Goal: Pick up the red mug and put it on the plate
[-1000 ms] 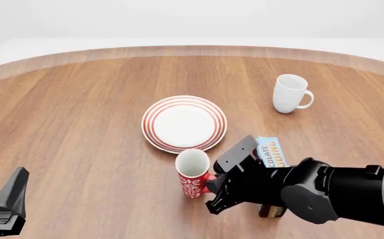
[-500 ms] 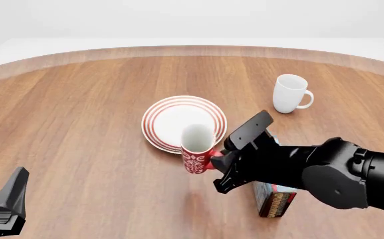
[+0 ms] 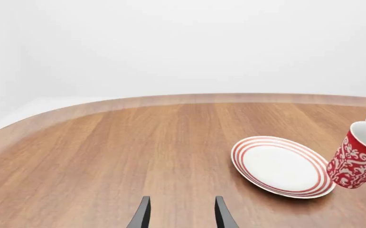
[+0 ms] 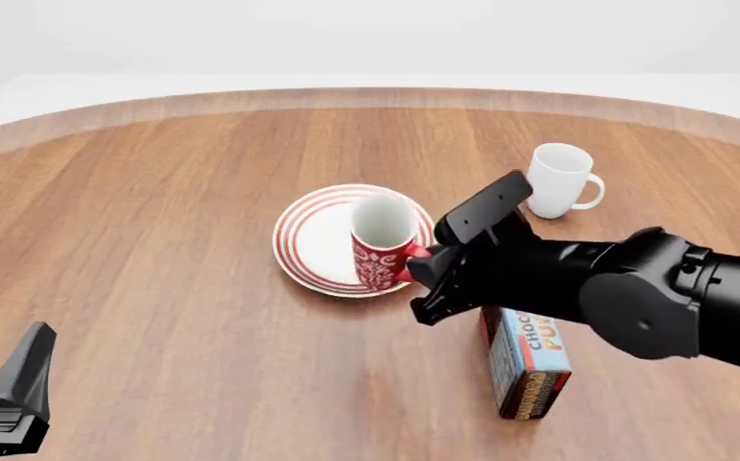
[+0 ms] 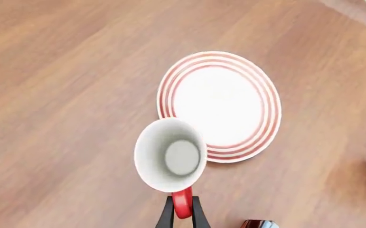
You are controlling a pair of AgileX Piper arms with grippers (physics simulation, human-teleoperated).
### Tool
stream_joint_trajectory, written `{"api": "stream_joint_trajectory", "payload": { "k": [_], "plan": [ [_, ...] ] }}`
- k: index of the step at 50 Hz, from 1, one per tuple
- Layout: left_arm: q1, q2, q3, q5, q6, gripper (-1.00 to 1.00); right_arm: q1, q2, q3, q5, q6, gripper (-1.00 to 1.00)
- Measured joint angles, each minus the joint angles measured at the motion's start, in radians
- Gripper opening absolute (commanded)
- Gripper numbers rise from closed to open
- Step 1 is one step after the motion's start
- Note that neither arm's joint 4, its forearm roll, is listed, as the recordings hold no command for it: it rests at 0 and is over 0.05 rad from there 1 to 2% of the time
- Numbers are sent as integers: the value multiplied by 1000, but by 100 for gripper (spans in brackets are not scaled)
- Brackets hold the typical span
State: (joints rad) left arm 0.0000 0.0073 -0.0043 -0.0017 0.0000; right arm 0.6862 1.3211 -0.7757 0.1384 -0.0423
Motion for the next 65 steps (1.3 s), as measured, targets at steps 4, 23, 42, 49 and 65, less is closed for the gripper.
{"api": "stream_joint_trajectory", "payload": {
  "k": [4, 23, 42, 49, 65],
  "plan": [
    [0, 0, 0, 0, 0, 100, -12, 18, -21, -4, -7, -100],
    [0, 0, 0, 0, 0, 100, -69, 153, -137, -32, -37, -100],
    [0, 0, 0, 0, 0, 100, -92, 280, -245, -54, -52, -100],
    [0, 0, 0, 0, 0, 100, -94, 324, -278, -68, -51, -100],
    [0, 0, 0, 0, 0, 100, -102, 405, -329, -103, -42, -100]
  ]
}}
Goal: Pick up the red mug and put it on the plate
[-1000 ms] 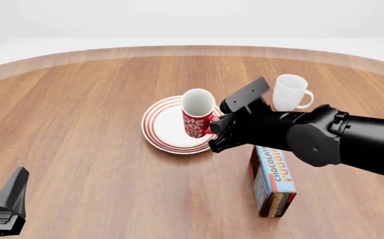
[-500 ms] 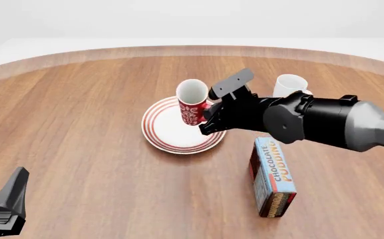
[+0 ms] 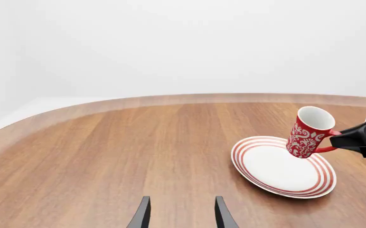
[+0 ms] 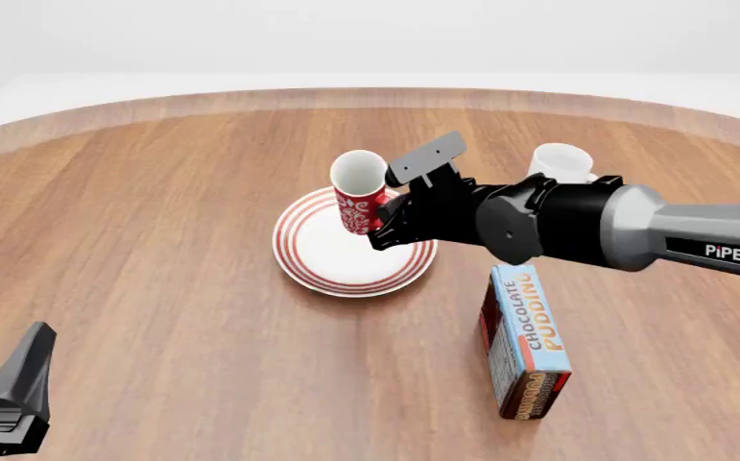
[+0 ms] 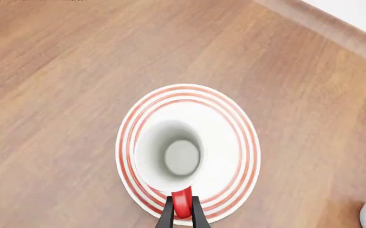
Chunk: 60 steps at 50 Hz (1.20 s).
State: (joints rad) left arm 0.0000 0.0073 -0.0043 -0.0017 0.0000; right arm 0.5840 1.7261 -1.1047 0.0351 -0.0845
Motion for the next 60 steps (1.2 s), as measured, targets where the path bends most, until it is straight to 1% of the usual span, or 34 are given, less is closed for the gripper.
{"api": "stream_joint_trajectory", "payload": {
  "k": [20, 35, 60],
  "plan": [
    [0, 0, 0, 0, 0, 100, -10, 81, -44, -36, 11, -100],
    [0, 0, 0, 0, 0, 100, -18, 134, -80, -45, 11, -100],
    [0, 0, 0, 0, 0, 100, -20, 176, -91, -62, 24, -100]
  ]
}}
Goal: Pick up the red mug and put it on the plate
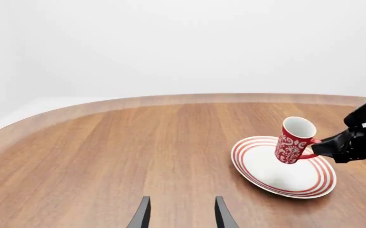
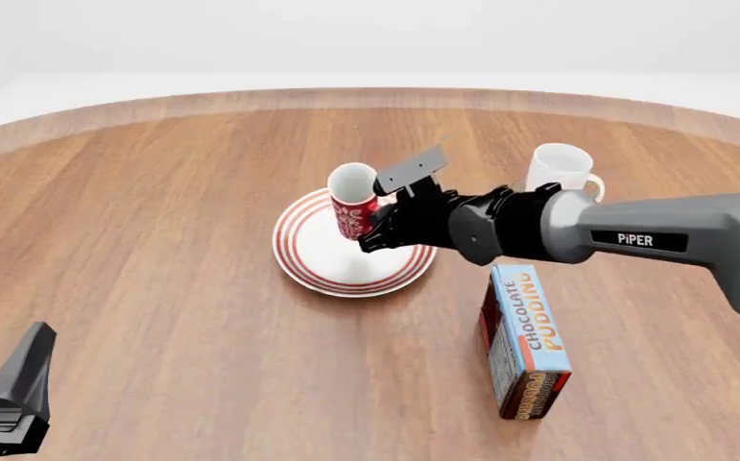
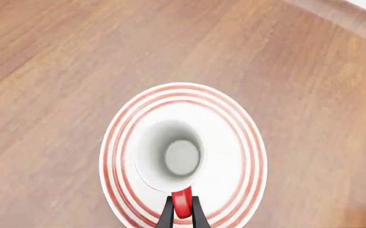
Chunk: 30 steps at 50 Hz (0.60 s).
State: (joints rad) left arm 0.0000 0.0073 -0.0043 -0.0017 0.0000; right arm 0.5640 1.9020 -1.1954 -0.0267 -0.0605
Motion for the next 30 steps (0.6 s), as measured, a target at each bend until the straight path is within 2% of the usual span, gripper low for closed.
{"api": "stream_joint_trajectory", "payload": {
  "k": [30],
  "plan": [
    [0, 0, 0, 0, 0, 100, 1, 36, -4, -12, 8, -100]
  ]
}}
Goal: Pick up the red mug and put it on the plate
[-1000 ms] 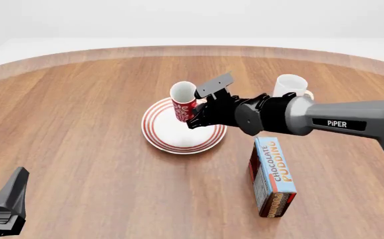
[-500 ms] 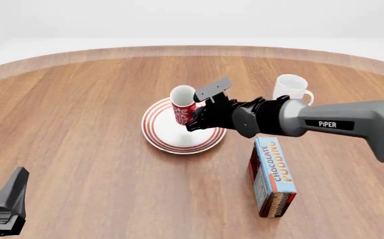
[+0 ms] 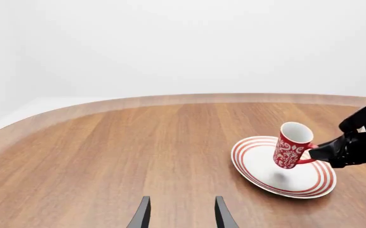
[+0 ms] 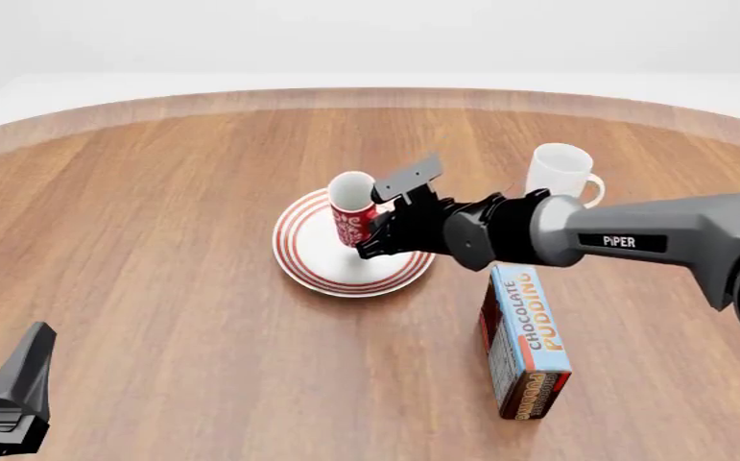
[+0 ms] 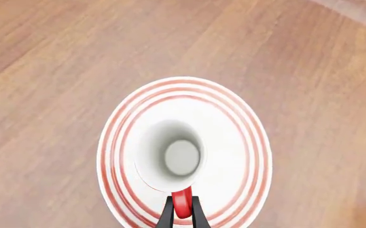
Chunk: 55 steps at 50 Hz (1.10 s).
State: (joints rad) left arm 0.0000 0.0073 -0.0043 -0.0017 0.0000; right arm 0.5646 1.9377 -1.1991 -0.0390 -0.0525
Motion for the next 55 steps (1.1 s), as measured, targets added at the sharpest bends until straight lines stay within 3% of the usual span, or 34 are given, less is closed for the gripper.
{"api": "stream_joint_trajectory", "payload": {
  "k": [28, 29, 55],
  "plan": [
    [0, 0, 0, 0, 0, 100, -3, 18, 0, -13, -4, -100],
    [0, 0, 0, 0, 0, 100, -4, 19, 0, -14, -6, 100],
    [0, 0, 0, 0, 0, 100, -23, 18, -13, -6, -13, 100]
  ]
}}
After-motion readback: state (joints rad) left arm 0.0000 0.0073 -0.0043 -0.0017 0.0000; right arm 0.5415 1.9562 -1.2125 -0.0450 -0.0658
